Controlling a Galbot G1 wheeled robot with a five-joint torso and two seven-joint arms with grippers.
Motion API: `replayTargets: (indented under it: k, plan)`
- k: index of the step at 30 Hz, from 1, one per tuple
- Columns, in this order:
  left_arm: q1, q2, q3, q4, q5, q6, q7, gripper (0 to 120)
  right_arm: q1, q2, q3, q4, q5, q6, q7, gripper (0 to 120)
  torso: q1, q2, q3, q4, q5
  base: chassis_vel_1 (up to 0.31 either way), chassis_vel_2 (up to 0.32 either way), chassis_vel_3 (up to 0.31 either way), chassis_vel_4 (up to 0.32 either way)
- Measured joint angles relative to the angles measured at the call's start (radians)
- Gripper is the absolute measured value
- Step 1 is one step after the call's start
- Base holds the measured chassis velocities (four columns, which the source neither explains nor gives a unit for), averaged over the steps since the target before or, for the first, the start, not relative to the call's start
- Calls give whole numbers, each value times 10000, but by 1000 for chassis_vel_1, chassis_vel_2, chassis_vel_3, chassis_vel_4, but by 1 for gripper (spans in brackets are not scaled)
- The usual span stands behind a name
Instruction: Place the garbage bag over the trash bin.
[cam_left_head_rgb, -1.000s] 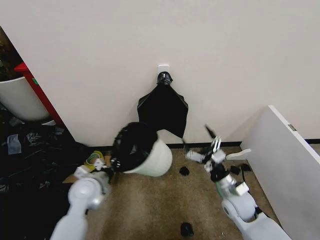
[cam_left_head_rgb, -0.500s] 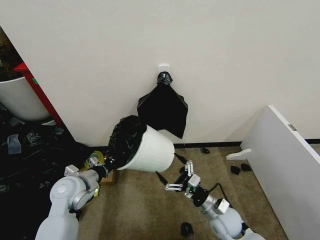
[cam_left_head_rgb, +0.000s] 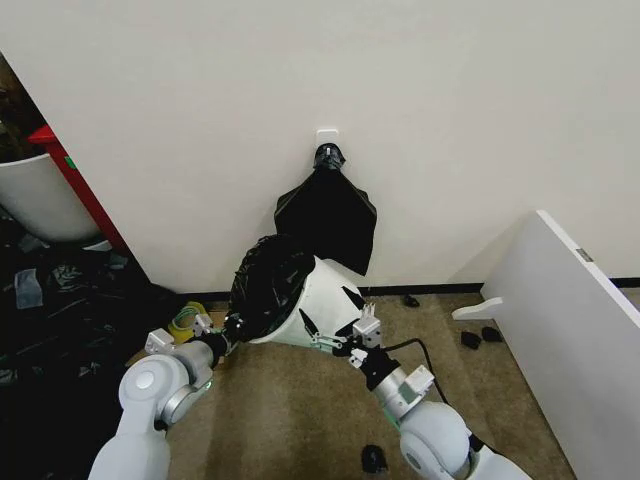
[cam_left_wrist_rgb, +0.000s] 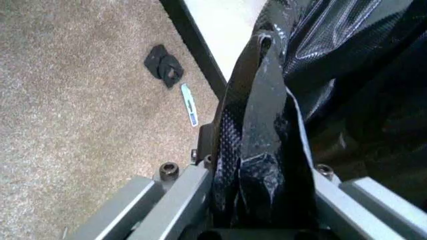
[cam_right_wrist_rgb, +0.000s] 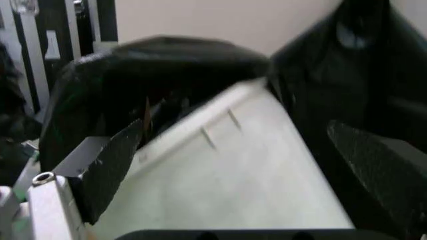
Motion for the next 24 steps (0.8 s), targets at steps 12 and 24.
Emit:
replayTargets:
  k: [12, 24]
  plan:
    - [78, 3, 285, 13, 552, -164, 155, 1, 985, -184, -694, 316, 508, -1394, 202, 100, 0, 0, 0, 0, -1, 0, 0, 0, 0]
    - [211, -142, 581, -14, 1216, -418, 368, 0, 2093, 33, -1354, 856, 3611, -3690, 1611, 56, 0, 0, -1, 2, 0, 0, 0, 0, 0]
